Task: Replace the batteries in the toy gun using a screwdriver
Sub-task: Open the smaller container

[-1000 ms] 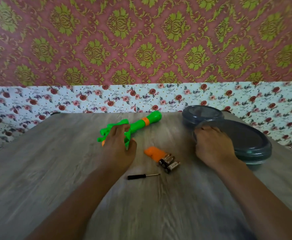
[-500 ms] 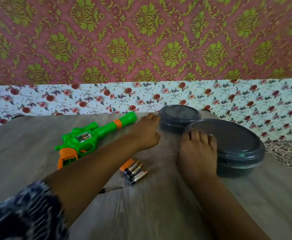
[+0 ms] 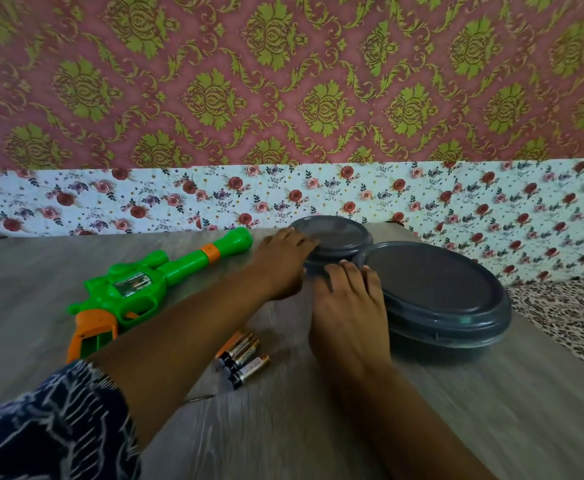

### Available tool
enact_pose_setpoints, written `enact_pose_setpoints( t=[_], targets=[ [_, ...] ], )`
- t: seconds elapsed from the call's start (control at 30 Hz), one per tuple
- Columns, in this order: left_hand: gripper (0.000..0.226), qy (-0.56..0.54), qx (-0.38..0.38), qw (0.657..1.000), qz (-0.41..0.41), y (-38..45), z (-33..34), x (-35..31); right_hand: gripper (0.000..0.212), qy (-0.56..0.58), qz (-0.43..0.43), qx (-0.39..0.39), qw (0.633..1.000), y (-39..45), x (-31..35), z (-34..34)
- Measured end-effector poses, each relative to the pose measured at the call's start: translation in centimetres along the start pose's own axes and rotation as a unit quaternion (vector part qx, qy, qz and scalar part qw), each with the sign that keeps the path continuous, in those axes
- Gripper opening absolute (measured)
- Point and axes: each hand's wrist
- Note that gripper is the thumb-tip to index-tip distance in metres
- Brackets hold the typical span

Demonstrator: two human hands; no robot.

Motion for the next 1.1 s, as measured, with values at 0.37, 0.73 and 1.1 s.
enact_pose_setpoints(
  t=[0.37,0.73,1.1],
  targets=[
    [0.048,-0.14,-0.058,0.987,-0.051,-11.2,-2.9,2.6,0.041,-0.024,-0.006,-0.002,1.0,-0.6,0.1,-2.4],
    [0.048,-0.205,-0.079,0.97,-0.101,-13.1,-2.6,3.3,0.059,0.069,-0.044,0.087,0.993,-0.3,1.5,-1.5],
    [0.071,-0.109,-0.068,0.981,-0.147,-13.0,-2.1,2.8,0.052,0.065,-0.077,0.068,0.993,0.6,4.2,-1.9]
  ],
)
Point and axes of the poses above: each hand's wrist, its own y-axis towards the middle knuckle, its own z-axis out of the palm, x = y × z, and after that the axes turned 4 degrees about -x, right-handed
